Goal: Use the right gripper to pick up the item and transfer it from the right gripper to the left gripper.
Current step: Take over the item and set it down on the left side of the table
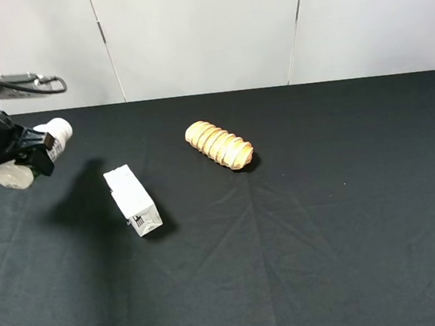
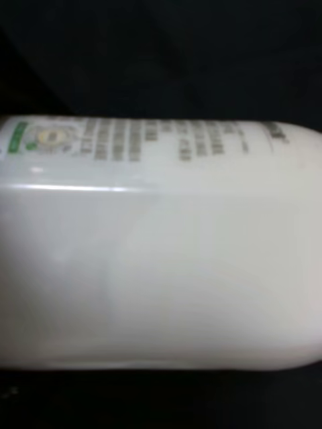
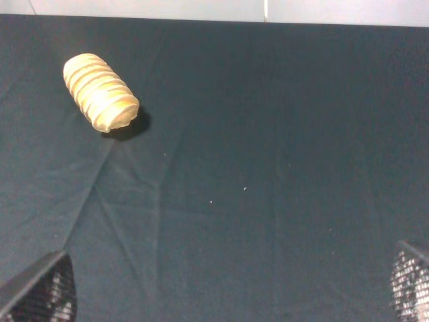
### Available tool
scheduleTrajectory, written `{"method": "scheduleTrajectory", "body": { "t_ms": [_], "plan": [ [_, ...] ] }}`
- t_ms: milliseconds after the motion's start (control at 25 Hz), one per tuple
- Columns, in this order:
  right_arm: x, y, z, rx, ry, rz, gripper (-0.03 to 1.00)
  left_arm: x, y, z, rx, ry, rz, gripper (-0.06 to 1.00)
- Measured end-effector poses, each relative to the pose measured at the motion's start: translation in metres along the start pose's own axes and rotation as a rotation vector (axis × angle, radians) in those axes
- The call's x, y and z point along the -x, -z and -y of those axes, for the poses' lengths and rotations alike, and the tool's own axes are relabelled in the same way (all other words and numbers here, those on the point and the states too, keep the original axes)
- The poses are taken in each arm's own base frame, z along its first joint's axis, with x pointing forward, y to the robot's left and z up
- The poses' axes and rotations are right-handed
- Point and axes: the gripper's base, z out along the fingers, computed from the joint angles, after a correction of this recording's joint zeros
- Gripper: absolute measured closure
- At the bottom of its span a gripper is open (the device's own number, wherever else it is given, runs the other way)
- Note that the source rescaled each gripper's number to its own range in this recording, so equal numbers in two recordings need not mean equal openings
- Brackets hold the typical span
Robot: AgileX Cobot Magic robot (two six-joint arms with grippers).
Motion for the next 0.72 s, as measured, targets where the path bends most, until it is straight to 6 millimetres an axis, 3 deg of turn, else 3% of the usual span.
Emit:
{"method": "scheduleTrajectory", "body": {
  "t_ms": [200,440,720],
  "plan": [
    [0.000,0.000,0.000,0.000,-0.002,0.000,-0.03,0.000,-0.015,-0.002,0.013,0.007,0.036,0.94],
    [0.000,0.000,0.000,0.000,-0.002,0.000,-0.03,-0.017,-0.031,-0.003,0.033,0.036,0.075,0.94],
    [0.000,0.000,0.000,0.000,-0.002,0.000,-0.03,-0.025,-0.035,-0.002,0.037,0.042,0.073,0.94]
  ]
}}
